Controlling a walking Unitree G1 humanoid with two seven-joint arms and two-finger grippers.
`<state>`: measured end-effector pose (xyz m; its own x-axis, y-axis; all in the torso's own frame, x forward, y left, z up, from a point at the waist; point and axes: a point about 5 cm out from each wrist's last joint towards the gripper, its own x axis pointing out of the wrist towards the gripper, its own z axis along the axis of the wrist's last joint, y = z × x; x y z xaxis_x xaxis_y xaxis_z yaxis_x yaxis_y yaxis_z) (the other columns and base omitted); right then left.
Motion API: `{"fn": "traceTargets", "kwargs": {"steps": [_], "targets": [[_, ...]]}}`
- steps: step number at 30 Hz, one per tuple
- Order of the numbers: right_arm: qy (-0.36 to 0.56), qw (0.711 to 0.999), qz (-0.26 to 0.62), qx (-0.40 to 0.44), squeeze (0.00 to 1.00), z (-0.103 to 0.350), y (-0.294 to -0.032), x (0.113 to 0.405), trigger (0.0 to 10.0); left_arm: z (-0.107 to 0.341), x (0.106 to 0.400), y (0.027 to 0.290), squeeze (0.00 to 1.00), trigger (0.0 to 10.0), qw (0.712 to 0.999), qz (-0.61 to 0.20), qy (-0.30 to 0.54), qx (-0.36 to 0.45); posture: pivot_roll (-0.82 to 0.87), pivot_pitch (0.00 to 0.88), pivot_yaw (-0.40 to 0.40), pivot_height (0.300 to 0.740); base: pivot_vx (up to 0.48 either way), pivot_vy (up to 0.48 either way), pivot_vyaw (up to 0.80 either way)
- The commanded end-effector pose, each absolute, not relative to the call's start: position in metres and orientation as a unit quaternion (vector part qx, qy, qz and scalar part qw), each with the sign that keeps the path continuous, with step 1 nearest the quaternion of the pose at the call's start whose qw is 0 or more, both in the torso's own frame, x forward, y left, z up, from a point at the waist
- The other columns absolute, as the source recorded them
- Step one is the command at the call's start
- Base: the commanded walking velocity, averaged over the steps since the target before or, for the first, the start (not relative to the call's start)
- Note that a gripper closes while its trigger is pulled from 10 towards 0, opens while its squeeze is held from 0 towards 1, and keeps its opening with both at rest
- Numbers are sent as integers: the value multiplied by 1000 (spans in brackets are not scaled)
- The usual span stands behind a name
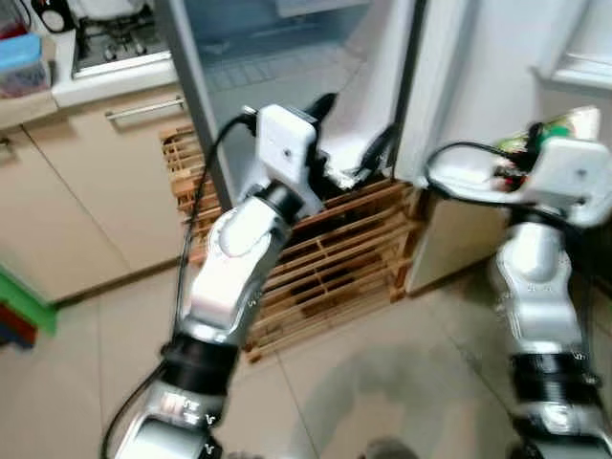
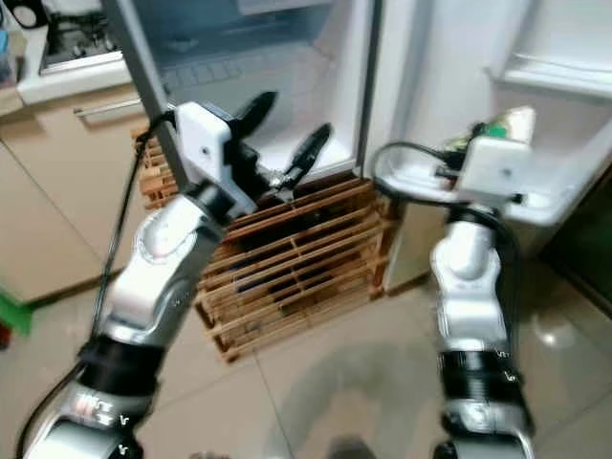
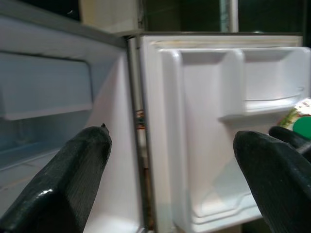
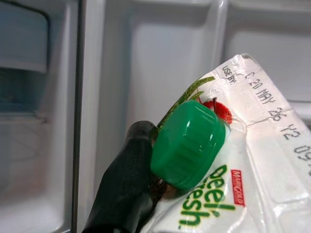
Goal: Restocking fridge
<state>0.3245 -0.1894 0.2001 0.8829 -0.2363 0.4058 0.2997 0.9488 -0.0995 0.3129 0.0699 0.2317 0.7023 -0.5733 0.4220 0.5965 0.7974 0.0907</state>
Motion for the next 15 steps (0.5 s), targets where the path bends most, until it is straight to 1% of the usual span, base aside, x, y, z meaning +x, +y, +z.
{"fn": "traceTargets", "kwargs": {"steps": [1,5,8,13,15], "targets": [[-195,964,-158,-90,0,203,-202,323,10000,236,311,60,0,10000,915,-333,-227,-25,-258,76,48,740,461,0,0],[-189,964,-161,-92,0,202,-205,324,10000,235,312,59,0,10000,915,-334,-225,-22,-259,73,49,740,456,0,0],[-188,965,-161,-91,0,202,-206,325,10000,235,313,59,0,10000,918,-328,-223,-13,-261,70,50,740,396,0,-575],[-188,964,-163,-94,0,202,-207,324,10000,233,315,61,0,10000,920,-326,-217,-12,-263,69,51,740,0,0,-755],[-187,964,-163,-97,0,201,-207,324,10000,232,315,61,0,10000,920,-328,-216,-13,-266,64,51,740,0,0,0]]}}
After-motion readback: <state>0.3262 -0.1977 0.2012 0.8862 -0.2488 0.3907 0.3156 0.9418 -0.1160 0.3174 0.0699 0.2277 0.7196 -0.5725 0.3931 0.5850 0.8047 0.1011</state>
